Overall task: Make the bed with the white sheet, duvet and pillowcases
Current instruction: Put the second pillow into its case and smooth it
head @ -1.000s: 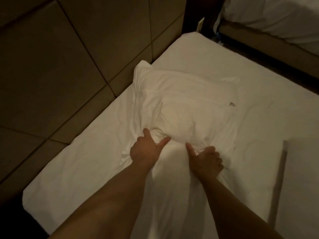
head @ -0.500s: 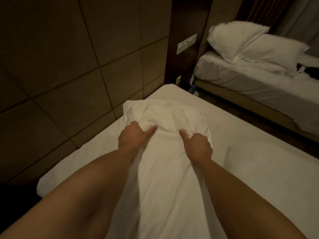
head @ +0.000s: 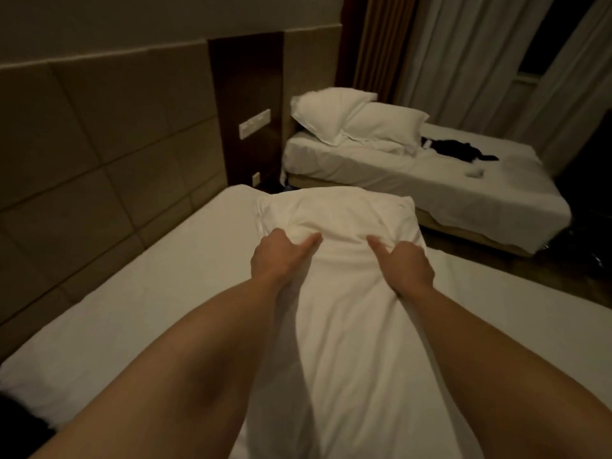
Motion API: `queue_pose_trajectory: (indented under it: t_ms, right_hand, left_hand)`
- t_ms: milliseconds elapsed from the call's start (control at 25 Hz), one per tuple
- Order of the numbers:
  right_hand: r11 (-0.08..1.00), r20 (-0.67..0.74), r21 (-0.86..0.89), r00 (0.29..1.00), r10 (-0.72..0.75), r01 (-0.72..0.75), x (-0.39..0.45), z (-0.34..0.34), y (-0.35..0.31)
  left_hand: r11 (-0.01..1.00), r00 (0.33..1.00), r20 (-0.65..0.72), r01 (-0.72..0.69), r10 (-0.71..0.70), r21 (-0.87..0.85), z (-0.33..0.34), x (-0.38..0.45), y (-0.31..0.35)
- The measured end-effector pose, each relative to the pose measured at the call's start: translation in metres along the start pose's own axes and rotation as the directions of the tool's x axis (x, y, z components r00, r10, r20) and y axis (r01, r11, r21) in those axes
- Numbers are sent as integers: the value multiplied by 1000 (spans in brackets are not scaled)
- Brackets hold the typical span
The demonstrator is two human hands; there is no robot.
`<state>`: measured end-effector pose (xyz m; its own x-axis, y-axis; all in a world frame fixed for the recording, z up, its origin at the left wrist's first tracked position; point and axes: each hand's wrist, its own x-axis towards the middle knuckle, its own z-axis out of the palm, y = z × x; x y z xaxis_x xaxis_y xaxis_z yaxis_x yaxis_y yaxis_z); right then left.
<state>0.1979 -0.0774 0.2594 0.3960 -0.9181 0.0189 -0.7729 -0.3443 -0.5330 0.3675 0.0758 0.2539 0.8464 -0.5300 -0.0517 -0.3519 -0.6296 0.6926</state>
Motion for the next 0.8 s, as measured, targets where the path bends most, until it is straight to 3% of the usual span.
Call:
queue_pose_trajectory:
  t_ms: [240,480,600,720,800]
  right_hand:
    - [990,-59,-37,989,136,-139,12,-30,104]
    - [952,-96,38,947,307,-305,22,31,160]
    - [929,-114,56,922,370,-366,27,50,179]
    - [884,-192,49,864,466,-465,30,51,199]
    - [793,-115,99,785,609,-601,30,43,212]
  left_hand:
    - [1000,991,135,17,-18,8,85,-18,56]
    - [981,922,335,179,-193,73,155,11,-3]
    - [968,897,364,240,-251,76,170,29,-9]
    - [948,855,414,304,-313,89,180,42,0]
    - [938,821,467,343,-327,54,188,41,0]
